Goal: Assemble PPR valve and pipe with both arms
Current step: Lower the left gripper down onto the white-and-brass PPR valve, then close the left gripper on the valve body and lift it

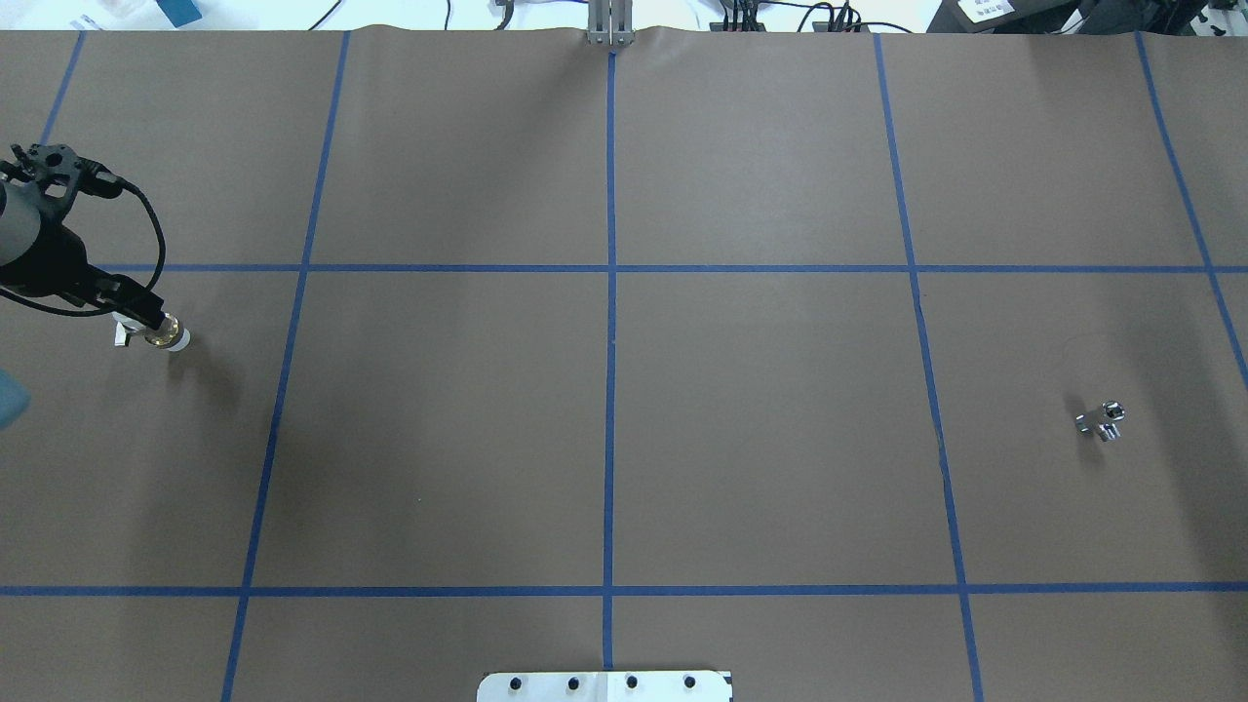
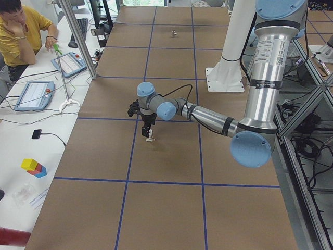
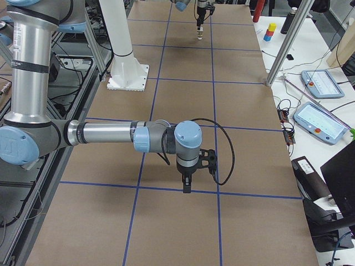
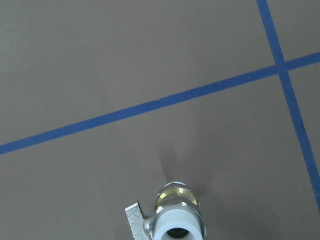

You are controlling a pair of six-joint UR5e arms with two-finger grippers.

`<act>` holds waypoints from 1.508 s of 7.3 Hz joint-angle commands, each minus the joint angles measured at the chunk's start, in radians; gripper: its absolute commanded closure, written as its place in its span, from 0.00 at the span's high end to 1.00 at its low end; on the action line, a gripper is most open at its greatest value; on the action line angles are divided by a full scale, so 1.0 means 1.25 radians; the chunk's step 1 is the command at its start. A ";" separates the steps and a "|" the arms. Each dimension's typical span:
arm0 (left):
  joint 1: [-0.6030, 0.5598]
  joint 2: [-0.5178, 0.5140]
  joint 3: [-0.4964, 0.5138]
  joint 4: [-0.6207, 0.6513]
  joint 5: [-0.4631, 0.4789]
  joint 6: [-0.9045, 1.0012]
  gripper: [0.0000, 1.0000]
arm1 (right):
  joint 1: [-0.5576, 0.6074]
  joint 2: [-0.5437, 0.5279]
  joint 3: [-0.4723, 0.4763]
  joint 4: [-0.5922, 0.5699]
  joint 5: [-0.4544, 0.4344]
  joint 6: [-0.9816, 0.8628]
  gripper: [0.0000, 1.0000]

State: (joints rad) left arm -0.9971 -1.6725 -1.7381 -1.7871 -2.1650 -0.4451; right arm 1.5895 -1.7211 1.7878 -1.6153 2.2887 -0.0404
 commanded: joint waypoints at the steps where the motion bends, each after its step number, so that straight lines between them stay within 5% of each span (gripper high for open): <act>1: 0.020 -0.004 0.022 -0.001 -0.001 0.000 1.00 | -0.003 0.000 -0.001 0.000 0.000 0.000 1.00; 4: 0.027 -0.009 0.036 -0.009 -0.001 0.004 1.00 | -0.004 0.000 -0.002 0.000 0.000 0.000 1.00; 6: 0.027 -0.011 0.058 -0.055 -0.001 0.008 0.83 | -0.004 0.000 -0.002 0.000 0.000 0.000 1.00; 11: 0.026 -0.020 0.057 -0.055 -0.002 0.008 0.83 | -0.005 0.000 -0.001 0.001 0.000 0.000 1.00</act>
State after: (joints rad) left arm -0.9648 -1.6962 -1.6668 -1.8561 -2.1670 -0.4367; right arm 1.5841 -1.7211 1.7869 -1.6146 2.2887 -0.0392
